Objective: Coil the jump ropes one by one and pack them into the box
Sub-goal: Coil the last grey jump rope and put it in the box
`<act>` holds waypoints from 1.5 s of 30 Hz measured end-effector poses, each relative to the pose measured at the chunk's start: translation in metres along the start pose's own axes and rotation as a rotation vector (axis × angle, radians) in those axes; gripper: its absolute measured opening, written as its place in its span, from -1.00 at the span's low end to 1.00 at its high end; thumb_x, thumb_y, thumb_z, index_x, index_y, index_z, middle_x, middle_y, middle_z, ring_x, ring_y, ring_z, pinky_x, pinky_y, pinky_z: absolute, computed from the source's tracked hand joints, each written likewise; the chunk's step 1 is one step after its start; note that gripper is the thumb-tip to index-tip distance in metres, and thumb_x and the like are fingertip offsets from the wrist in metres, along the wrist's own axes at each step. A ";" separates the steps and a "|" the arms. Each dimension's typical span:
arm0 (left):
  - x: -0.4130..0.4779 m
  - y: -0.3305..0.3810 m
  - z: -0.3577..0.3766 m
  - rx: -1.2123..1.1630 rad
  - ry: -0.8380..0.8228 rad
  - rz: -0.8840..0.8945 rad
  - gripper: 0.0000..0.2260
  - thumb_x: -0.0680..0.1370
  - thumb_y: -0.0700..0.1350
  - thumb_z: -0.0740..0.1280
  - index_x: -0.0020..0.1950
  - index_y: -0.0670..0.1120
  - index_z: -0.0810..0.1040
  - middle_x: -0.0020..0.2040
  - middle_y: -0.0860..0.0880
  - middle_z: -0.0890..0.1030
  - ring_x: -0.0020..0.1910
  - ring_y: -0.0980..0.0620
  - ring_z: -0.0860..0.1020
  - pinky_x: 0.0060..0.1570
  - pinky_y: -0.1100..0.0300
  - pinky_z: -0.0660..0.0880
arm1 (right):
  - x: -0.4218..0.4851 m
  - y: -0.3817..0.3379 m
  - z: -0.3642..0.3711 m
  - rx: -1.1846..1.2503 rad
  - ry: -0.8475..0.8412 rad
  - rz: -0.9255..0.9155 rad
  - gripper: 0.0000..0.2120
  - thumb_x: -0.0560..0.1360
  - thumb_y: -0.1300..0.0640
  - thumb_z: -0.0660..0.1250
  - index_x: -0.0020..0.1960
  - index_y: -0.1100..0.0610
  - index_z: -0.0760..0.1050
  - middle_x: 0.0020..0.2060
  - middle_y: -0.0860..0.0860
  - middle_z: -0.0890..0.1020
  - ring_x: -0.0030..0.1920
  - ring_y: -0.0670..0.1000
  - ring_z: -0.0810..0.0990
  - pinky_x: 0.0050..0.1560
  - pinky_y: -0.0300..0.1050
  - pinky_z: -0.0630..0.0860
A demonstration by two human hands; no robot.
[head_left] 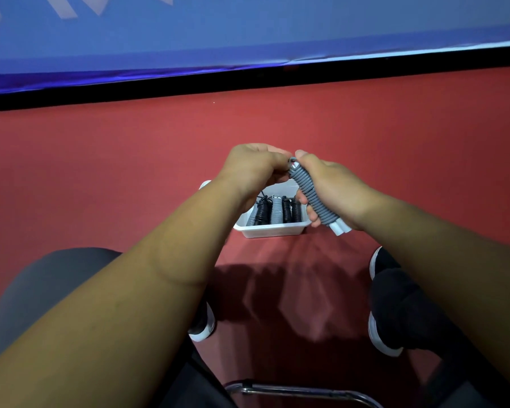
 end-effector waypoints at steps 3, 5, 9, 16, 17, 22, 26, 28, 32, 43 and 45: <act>0.001 -0.001 0.002 -0.061 -0.022 -0.053 -0.92 0.53 -0.35 0.38 -0.05 -0.30 0.68 -0.18 -0.21 0.69 -0.23 -0.05 0.63 -0.10 0.19 0.64 | 0.001 0.000 -0.002 -0.016 0.023 -0.013 -0.63 0.69 -0.28 0.15 0.08 -0.02 0.54 -0.31 0.14 0.56 -0.46 0.12 0.51 -0.34 0.01 0.56; 0.003 -0.002 0.000 -0.099 -0.019 -0.088 -0.93 0.55 -0.32 0.42 -0.03 -0.30 0.69 -0.19 -0.19 0.70 -0.25 -0.03 0.65 -0.15 0.22 0.65 | 0.001 -0.001 -0.002 -0.007 0.021 -0.023 -0.63 0.70 -0.27 0.15 0.05 -0.03 0.56 -0.32 0.14 0.55 -0.46 0.11 0.50 -0.36 -0.03 0.54; 0.000 -0.009 0.000 -0.151 -0.045 -0.207 -0.96 0.59 -0.27 0.44 0.00 -0.23 0.69 -0.20 -0.10 0.69 -0.27 0.06 0.67 -0.23 0.30 0.64 | -0.002 -0.002 0.000 -0.025 0.010 -0.030 -0.64 0.70 -0.26 0.16 0.05 -0.04 0.58 -0.31 0.13 0.57 -0.45 0.10 0.50 -0.37 -0.05 0.53; -0.003 -0.006 -0.002 -0.133 -0.023 -0.210 -0.78 0.58 -0.42 0.36 0.10 -0.15 0.60 -0.14 -0.09 0.69 -0.19 0.01 0.68 -0.22 0.25 0.65 | -0.004 0.001 0.003 -0.067 0.002 -0.033 -0.67 0.70 -0.26 0.15 0.09 -0.07 0.57 -0.32 0.09 0.58 -0.45 0.09 0.49 -0.38 -0.04 0.52; -0.002 -0.005 -0.003 -0.112 -0.011 -0.196 -0.77 0.56 -0.44 0.36 0.13 -0.16 0.60 -0.12 -0.11 0.69 -0.17 -0.01 0.69 -0.17 0.22 0.66 | -0.003 0.002 0.003 -0.065 -0.001 -0.030 -0.67 0.70 -0.26 0.16 0.09 -0.08 0.58 -0.32 0.09 0.58 -0.45 0.09 0.49 -0.37 -0.04 0.52; -0.001 0.003 -0.005 0.067 0.061 -0.068 -0.73 0.51 -0.43 0.43 0.19 -0.25 0.56 -0.08 -0.24 0.67 -0.20 -0.14 0.67 -0.10 0.05 0.68 | -0.001 0.006 0.004 -0.029 0.011 0.004 -0.68 0.68 -0.26 0.20 0.12 -0.07 0.59 -0.35 0.08 0.56 -0.45 0.08 0.47 -0.37 -0.04 0.51; 0.000 0.006 -0.005 -0.024 0.110 -0.061 -0.87 0.55 -0.40 0.36 0.09 -0.31 0.55 -0.14 -0.28 0.66 -0.28 -0.12 0.68 -0.17 0.12 0.68 | 0.003 0.004 0.002 0.100 0.030 0.040 -0.70 0.66 -0.21 0.25 0.11 -0.01 0.57 -0.36 0.12 0.53 -0.49 0.08 0.44 -0.37 -0.07 0.51; 0.002 0.001 -0.005 -0.116 0.107 -0.132 -0.91 0.56 -0.41 0.33 0.06 -0.37 0.56 -0.14 -0.29 0.67 -0.24 -0.12 0.71 -0.10 0.14 0.70 | 0.005 0.004 0.002 0.148 0.029 0.042 -0.72 0.66 -0.19 0.27 0.12 0.01 0.56 -0.36 0.13 0.52 -0.49 0.09 0.44 -0.37 -0.07 0.50; -0.002 -0.012 0.000 -0.183 0.011 -0.287 -0.95 0.61 -0.36 0.38 -0.03 -0.29 0.62 -0.15 -0.17 0.69 -0.24 0.01 0.70 -0.20 0.29 0.67 | 0.005 0.007 0.001 0.123 0.018 0.041 -0.72 0.65 -0.19 0.30 0.14 0.01 0.57 -0.34 0.13 0.54 -0.47 0.09 0.46 -0.37 -0.07 0.51; -0.007 -0.002 -0.005 -0.091 0.073 -0.122 -0.76 0.48 -0.48 0.44 -0.01 -0.17 0.56 -0.10 -0.20 0.71 -0.12 -0.12 0.72 -0.21 0.19 0.68 | 0.002 0.009 0.003 0.087 -0.057 0.070 -0.74 0.65 -0.23 0.30 0.11 -0.05 0.53 -0.31 0.10 0.54 -0.47 0.06 0.44 -0.37 -0.13 0.41; -0.007 -0.002 -0.003 -0.104 0.050 -0.105 -0.77 0.49 -0.48 0.41 0.01 -0.19 0.57 -0.13 -0.19 0.71 -0.18 -0.09 0.71 -0.22 0.20 0.68 | 0.001 0.011 0.004 0.119 -0.071 0.092 -0.73 0.64 -0.25 0.30 0.16 -0.07 0.56 -0.35 0.07 0.53 -0.47 0.06 0.43 -0.36 -0.14 0.40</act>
Point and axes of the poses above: each hand's wrist, its own x-axis towards the middle knuckle, its own z-axis out of the palm, y = z × x, the point moved 7 cm from there along x, towards the middle knuckle
